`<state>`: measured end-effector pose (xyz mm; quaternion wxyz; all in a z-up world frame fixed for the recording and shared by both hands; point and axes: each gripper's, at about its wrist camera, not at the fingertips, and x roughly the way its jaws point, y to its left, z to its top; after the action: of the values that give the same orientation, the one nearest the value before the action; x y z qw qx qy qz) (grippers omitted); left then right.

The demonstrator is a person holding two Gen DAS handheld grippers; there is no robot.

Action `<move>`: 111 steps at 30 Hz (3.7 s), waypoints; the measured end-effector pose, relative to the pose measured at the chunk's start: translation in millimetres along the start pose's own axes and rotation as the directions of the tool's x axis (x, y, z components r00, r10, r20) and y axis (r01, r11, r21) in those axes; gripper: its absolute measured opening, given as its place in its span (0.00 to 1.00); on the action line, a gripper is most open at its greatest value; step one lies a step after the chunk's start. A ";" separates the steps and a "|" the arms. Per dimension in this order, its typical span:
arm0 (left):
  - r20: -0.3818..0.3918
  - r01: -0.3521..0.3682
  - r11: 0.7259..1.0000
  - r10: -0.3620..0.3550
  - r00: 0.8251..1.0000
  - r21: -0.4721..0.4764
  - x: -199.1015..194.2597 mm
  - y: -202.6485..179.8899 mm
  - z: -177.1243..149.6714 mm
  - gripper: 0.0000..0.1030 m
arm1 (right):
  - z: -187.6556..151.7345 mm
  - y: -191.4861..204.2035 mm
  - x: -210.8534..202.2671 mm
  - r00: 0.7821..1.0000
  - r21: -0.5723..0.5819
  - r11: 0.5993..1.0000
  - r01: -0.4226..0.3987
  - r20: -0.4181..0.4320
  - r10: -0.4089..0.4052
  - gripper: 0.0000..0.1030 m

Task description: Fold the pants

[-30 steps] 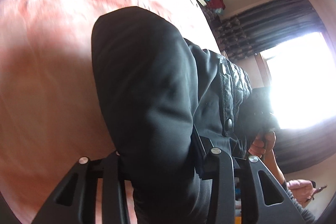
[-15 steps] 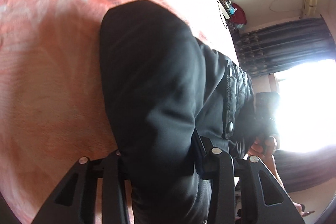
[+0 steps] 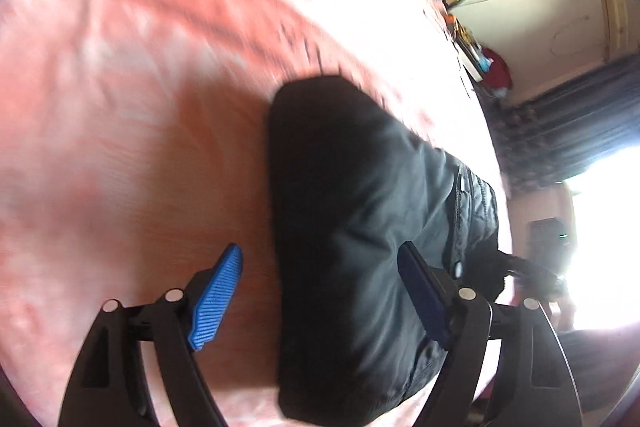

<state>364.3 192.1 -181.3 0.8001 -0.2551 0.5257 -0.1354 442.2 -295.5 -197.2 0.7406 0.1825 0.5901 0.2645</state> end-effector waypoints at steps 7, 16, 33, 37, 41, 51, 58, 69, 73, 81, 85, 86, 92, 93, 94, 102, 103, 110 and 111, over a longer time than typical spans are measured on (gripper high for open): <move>0.086 -0.146 0.981 0.135 0.987 0.126 -11.7 -44.6 -37.9 0.78 | 6.5 12.4 -32.5 0.990 -0.011 0.994 0.108 0.087 -0.107 0.60; 0.075 -0.279 0.930 0.269 0.960 0.238 30.3 -61.9 -39.6 0.83 | 44.4 28.5 -19.2 0.983 0.008 0.996 0.085 0.161 -0.085 0.57; 0.150 -0.289 0.936 0.263 0.953 0.201 20.3 -53.3 -55.0 0.96 | -50.2 28.1 -11.2 0.981 0.036 0.993 0.110 0.154 -0.115 0.56; 0.223 -0.350 0.917 0.307 0.925 0.191 -8.1 -67.2 -67.1 0.96 | -72.1 58.6 -47.8 0.952 0.028 0.986 0.165 0.255 -0.167 0.80; 0.357 -0.421 0.884 0.333 0.873 0.205 -64.2 -98.7 -115.3 0.96 | -139.2 111.9 -91.7 0.887 -0.017 0.958 0.287 0.383 -0.259 0.92; 0.436 -0.583 0.782 0.456 0.776 0.221 -152.0 -171.2 -263.2 0.96 | -347.1 213.9 -167.0 0.764 0.020 0.933 0.360 0.567 -0.307 0.97; 0.510 -0.546 0.798 0.369 0.777 0.255 -211.3 -222.5 -337.7 0.96 | -413.1 272.2 -184.1 0.738 -0.078 0.893 0.443 0.597 -0.315 0.97; 0.570 -0.492 0.846 0.305 0.763 0.206 -270.8 -233.1 -379.7 0.96 | -434.3 303.8 -183.7 0.724 -0.120 0.864 0.489 0.609 -0.325 0.97; 0.581 -0.488 0.852 0.304 0.755 0.188 -280.8 -230.5 -382.2 0.96 | -431.1 304.6 -186.4 0.713 -0.116 0.854 0.507 0.614 -0.339 0.97; 0.579 -0.487 0.853 0.304 0.757 0.189 -282.7 -230.0 -381.1 0.96 | -430.4 306.3 -200.1 0.670 -0.100 0.833 0.544 0.649 -0.360 0.97; 0.573 -0.481 0.854 0.299 0.763 0.196 -281.8 -231.1 -380.9 0.96 | -428.9 304.6 -200.9 0.671 -0.104 0.831 0.546 0.648 -0.360 0.97; 0.571 -0.478 0.856 0.295 0.766 0.198 -281.5 -231.1 -380.4 0.96 | -428.7 304.3 -200.7 0.673 -0.105 0.832 0.545 0.647 -0.359 0.97; 0.573 -0.478 0.855 0.295 0.765 0.199 -283.6 -231.7 -378.7 0.96 | -427.3 304.2 -199.7 0.680 -0.112 0.836 0.537 0.644 -0.350 0.97; 0.573 -0.481 0.853 0.297 0.764 0.200 -282.7 -232.0 -378.7 0.96 | -426.8 303.8 -199.6 0.681 -0.112 0.836 0.537 0.643 -0.351 0.97; 0.571 -0.483 0.852 0.298 0.765 0.201 -282.5 -232.5 -377.4 0.96 | -426.6 303.9 -199.7 0.681 -0.112 0.836 0.537 0.643 -0.351 0.97; 0.562 -0.472 0.853 0.283 0.777 0.224 -281.6 -238.6 -371.4 0.96 | -424.0 303.3 -198.7 0.678 -0.113 0.835 0.539 0.646 -0.350 0.97; 0.561 -0.467 0.855 0.277 0.780 0.226 -280.9 -238.6 -370.7 0.96 | -423.4 303.0 -197.9 0.680 -0.114 0.836 0.537 0.644 -0.350 0.97; 0.561 -0.476 0.851 0.287 0.776 0.223 -276.2 -238.8 -368.2 0.96 | -419.2 299.4 -196.4 0.681 -0.106 0.839 0.534 0.642 -0.352 0.97; 0.560 -0.475 0.851 0.287 0.777 0.223 -276.1 -238.3 -368.0 0.96 | -419.6 299.4 -196.5 0.682 -0.109 0.838 0.535 0.641 -0.352 0.97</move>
<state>-71.9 29.6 46.4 0.9522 -0.0205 0.3046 0.0122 -50.1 -194.7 30.5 0.9477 -0.0034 0.3074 0.0863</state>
